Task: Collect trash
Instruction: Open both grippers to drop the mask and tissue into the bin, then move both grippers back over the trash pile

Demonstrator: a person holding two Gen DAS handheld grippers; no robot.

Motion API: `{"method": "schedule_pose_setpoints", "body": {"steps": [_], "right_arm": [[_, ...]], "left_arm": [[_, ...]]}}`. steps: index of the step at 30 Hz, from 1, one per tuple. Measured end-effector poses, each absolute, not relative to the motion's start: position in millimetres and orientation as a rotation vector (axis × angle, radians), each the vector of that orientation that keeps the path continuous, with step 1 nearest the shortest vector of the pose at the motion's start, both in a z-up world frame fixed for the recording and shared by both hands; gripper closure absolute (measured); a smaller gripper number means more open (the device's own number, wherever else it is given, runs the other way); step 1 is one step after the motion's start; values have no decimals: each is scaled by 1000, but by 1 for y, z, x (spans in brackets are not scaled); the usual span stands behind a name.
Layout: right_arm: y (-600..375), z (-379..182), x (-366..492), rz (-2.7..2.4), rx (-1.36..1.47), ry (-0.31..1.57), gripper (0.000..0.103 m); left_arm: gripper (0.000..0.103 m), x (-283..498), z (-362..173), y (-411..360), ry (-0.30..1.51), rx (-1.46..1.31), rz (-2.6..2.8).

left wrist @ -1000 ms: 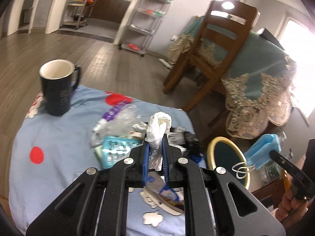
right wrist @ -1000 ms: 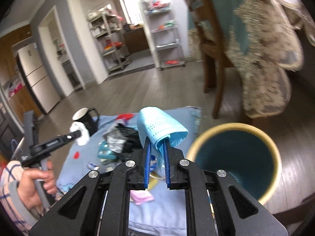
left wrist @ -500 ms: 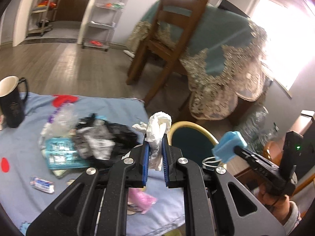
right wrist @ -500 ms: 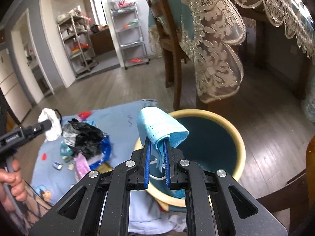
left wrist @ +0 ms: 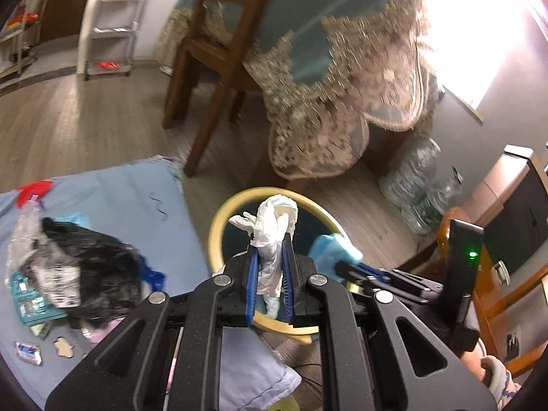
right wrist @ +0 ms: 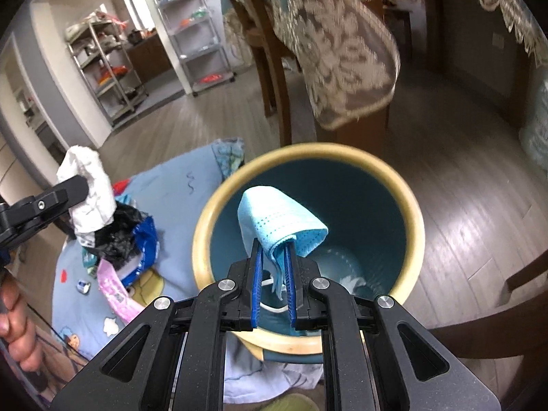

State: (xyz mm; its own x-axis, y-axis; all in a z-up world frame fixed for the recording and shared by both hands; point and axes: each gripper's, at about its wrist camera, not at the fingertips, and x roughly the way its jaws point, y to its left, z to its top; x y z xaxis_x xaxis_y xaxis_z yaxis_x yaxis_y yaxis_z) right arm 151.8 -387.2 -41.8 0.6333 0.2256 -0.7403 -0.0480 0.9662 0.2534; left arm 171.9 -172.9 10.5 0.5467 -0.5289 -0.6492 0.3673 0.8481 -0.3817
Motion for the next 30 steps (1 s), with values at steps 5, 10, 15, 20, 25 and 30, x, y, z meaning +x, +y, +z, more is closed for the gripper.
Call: {"method": "schedule_pose_setpoints", "body": {"steps": [5,10,15,20,25,30], "right_arm": [[-382,-61,159,148,210,968,77],[-384,-68,158,104,187,1010,46],[-395,-63,153,51,212,978,40],[-408,-58,146,1,239,944,37],[-412,-59,147,-24,244,943,29],[-417,-57,146,-34,270,934,25]], "left_arm": [[92,194,-10,-197,910,-211,-562],[92,209,-31,-213,964,-229,-587],[92,212,-55,-227,1025,-252,-585],[74,213,-71,-233,1062,-262,-586],[48,210,-71,-229,1053,-270,-590],[47,209,-64,-214,1036,-288,-569]]}}
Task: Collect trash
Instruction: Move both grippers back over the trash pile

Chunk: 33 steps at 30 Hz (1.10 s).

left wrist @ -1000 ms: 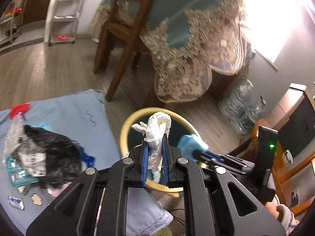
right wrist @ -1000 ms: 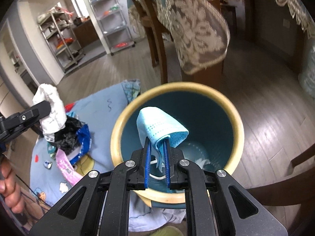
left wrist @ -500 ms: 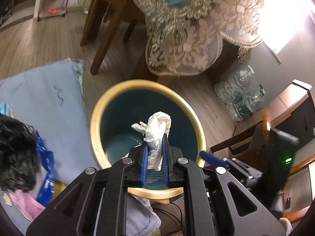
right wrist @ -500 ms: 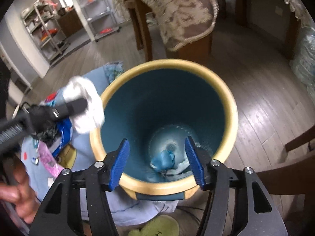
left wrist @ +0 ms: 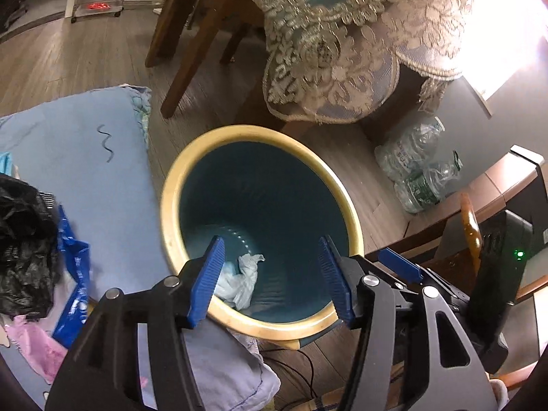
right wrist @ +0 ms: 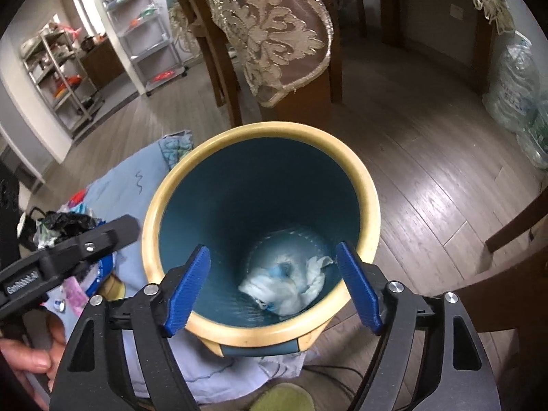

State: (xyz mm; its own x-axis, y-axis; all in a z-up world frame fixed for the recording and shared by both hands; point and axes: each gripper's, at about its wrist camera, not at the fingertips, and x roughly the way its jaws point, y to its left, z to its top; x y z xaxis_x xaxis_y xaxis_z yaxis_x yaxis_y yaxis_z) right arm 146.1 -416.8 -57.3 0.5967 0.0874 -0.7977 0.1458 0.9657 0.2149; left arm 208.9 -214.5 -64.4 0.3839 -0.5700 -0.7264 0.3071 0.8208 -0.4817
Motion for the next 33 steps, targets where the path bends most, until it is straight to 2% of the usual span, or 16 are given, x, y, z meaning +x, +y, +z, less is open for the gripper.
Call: {"method": "schedule_pose_setpoints", "body": {"steps": [3,13,21,33], "right_arm": [[-418,-57,145,-40,281,931,24],[-413,-54,145,-3,314,917,16],[-401,-51,144,21,315,916,14],[-371,-44,145,70,279,918,12]], "left_arm": [[46,206,-57,-205,1016,-283,-558],[28,177,-13,-171,885,-226,-528],[26,154,-4,-127,844,-199,-463],[26,131,-34,-35,906,-266,-256]]}}
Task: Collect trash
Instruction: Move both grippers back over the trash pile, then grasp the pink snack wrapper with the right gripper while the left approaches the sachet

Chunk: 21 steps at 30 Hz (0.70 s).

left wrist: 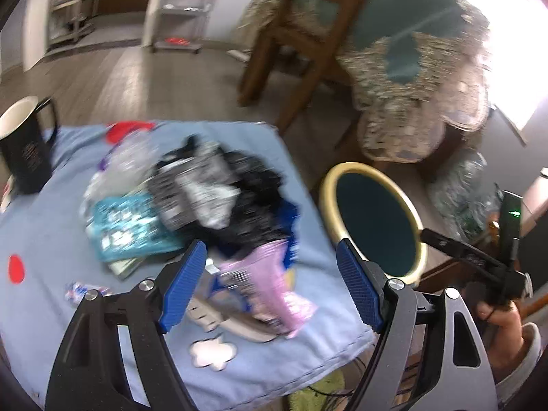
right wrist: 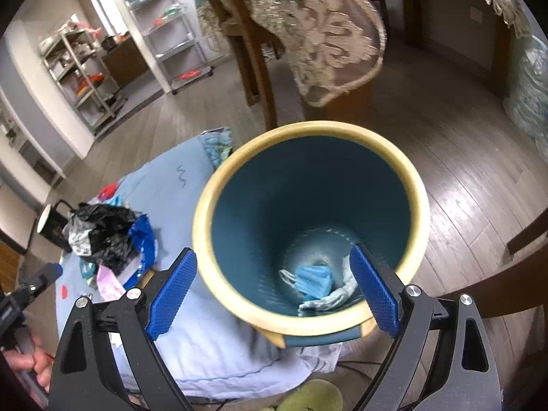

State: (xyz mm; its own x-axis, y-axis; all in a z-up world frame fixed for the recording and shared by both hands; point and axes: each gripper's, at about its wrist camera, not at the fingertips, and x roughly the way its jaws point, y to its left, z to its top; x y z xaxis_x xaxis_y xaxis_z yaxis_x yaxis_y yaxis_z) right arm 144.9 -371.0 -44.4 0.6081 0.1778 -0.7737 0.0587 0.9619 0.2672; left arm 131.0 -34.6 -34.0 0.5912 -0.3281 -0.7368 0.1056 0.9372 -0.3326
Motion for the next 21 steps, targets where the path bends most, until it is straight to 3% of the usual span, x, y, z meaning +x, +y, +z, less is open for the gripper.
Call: {"method": "schedule_pose_setpoints", "body": {"steps": [21], "right_arm": [[-217,-59,129,480,-65,945,12]], "left_arm": [[26,133,-56,28,923,-373,-113]]}}
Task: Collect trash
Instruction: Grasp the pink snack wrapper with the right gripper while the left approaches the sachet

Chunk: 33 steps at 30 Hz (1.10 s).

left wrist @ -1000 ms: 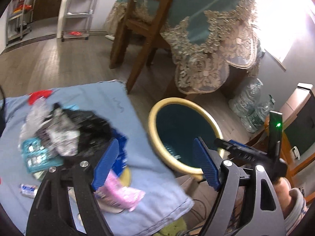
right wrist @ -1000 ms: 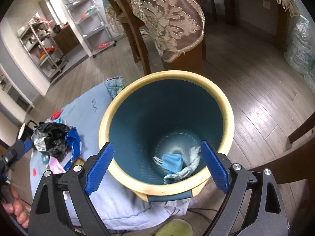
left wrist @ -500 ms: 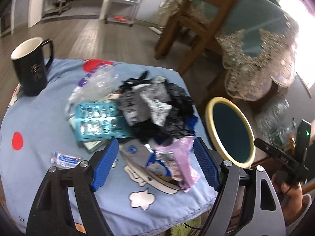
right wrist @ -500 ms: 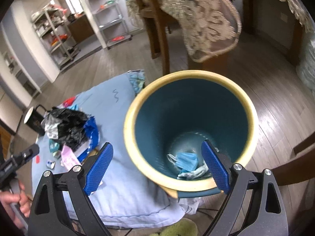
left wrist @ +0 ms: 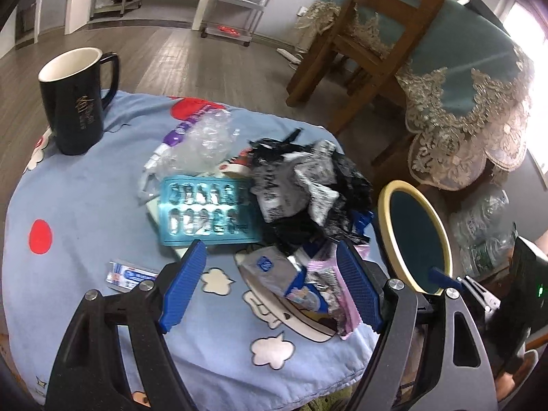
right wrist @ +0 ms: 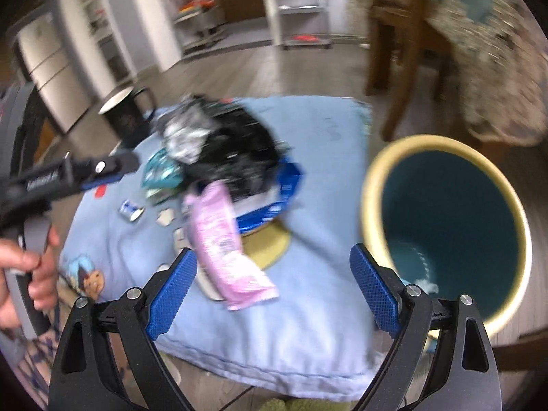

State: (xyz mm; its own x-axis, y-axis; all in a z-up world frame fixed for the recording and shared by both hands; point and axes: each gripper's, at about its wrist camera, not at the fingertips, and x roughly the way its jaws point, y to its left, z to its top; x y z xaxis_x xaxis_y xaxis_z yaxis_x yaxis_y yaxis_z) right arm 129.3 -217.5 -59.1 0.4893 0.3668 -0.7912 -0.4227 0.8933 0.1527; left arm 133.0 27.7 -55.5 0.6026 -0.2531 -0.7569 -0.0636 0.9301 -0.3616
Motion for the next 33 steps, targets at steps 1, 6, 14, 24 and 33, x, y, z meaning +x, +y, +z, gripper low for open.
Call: {"method": "schedule_pose_setpoints", "body": {"steps": [1,6,14,24,33], "right_arm": [[-209,-60,130,499,-71,950,12],[-189,-70,132,546,-77,979,16],[-173,-96,144,588,-71,1072,59],[-181,-84,130,612,-74,1039,76],[-196,-79,126,610,-12,1038,76]], "left_arm": [[26,132,-56,32,923,-379,-104],[26,128,-65,60,938,-406,-37],[26,121,-87,97,989,-492,54],[26,127,-112,97,1081,-438,117],[26,136,-128,85,1134,-290,159]]}}
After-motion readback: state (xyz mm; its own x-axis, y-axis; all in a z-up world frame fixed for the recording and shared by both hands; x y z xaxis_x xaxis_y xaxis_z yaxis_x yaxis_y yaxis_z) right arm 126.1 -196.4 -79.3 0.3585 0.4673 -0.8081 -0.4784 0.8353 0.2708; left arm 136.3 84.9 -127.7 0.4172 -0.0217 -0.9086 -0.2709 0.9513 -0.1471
